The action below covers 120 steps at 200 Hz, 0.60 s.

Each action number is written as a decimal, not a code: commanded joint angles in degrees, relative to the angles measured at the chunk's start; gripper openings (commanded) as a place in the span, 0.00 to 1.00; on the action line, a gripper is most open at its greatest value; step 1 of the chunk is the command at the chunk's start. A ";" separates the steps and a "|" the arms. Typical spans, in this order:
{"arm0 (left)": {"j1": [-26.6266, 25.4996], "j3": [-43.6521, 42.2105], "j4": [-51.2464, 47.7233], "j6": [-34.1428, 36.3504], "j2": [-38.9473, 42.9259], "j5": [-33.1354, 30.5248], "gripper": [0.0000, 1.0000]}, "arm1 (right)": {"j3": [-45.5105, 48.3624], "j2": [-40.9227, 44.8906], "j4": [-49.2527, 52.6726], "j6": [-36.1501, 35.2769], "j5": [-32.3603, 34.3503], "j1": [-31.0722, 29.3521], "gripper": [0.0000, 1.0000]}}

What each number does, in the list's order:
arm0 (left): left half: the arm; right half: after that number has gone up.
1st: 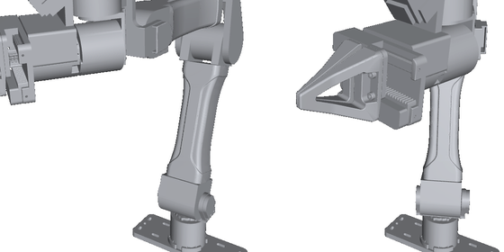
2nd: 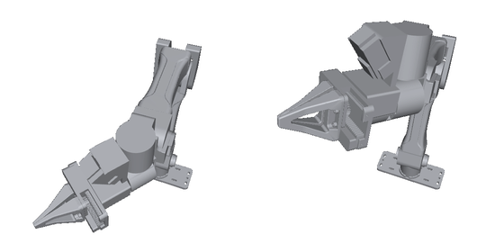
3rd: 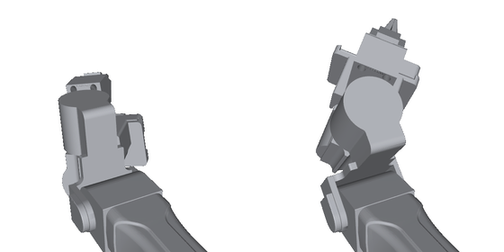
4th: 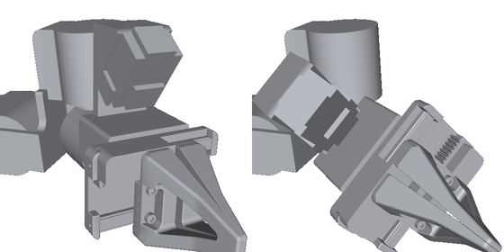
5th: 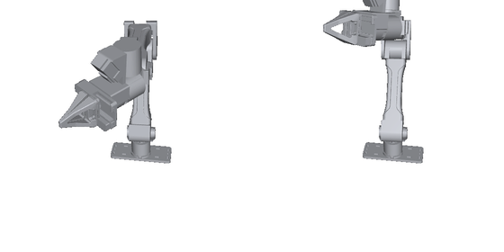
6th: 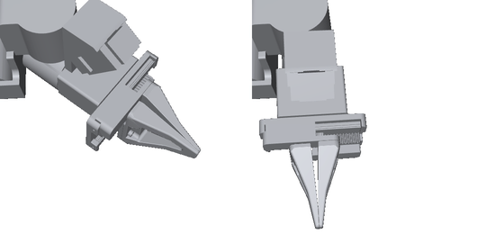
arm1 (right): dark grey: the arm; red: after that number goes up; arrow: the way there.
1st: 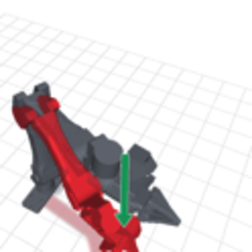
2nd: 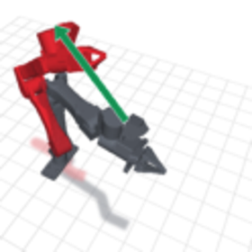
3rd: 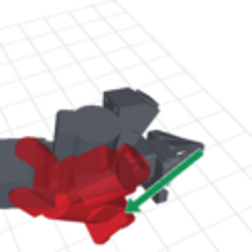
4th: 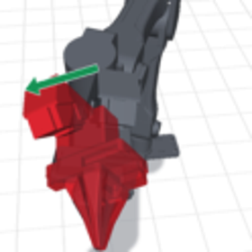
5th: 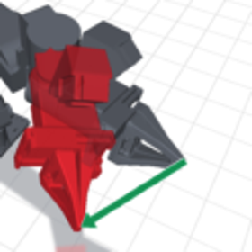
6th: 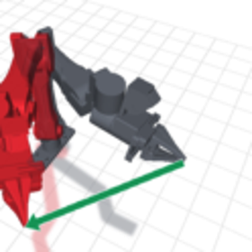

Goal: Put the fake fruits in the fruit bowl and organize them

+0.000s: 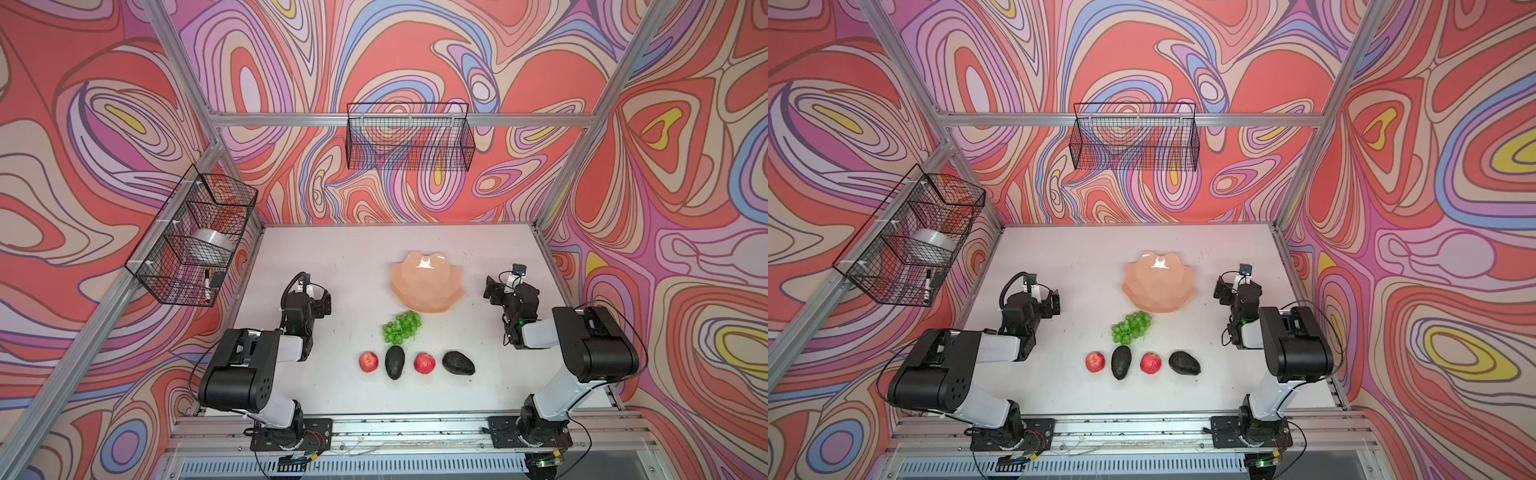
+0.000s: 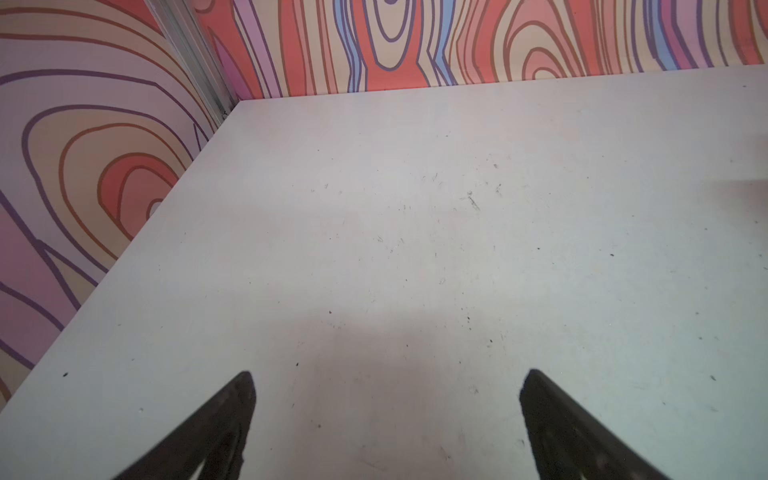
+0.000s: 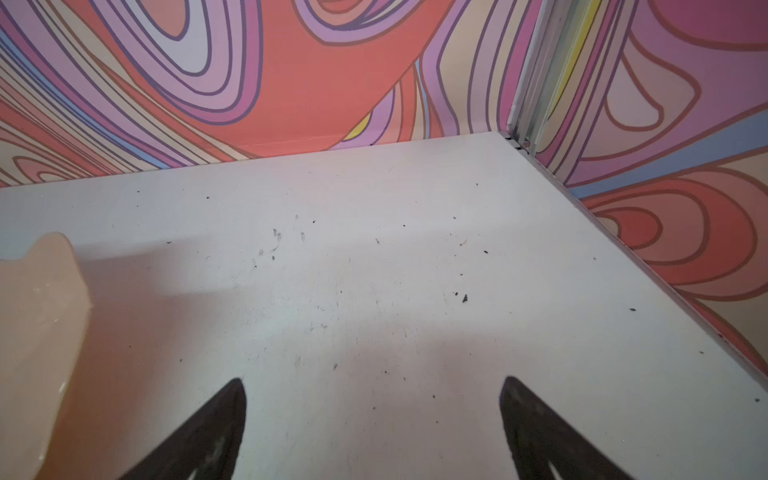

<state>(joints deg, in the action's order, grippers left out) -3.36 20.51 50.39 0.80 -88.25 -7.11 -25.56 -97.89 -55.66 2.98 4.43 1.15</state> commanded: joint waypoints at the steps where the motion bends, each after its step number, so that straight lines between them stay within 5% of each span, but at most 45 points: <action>1: 0.37 0.47 1.90 -0.31 -0.26 -0.35 1.00 | -0.81 -0.02 0.11 -0.50 -0.55 -0.21 0.99; 120: 2.39 1.19 0.32 -1.77 -0.09 2.57 1.00 | -1.07 -0.02 0.55 -0.56 -0.40 -0.35 0.98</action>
<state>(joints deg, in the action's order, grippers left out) -1.13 20.60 50.26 -0.67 -88.25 -5.32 -25.63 -97.89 -55.64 2.94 4.43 1.15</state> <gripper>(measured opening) 0.997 0.984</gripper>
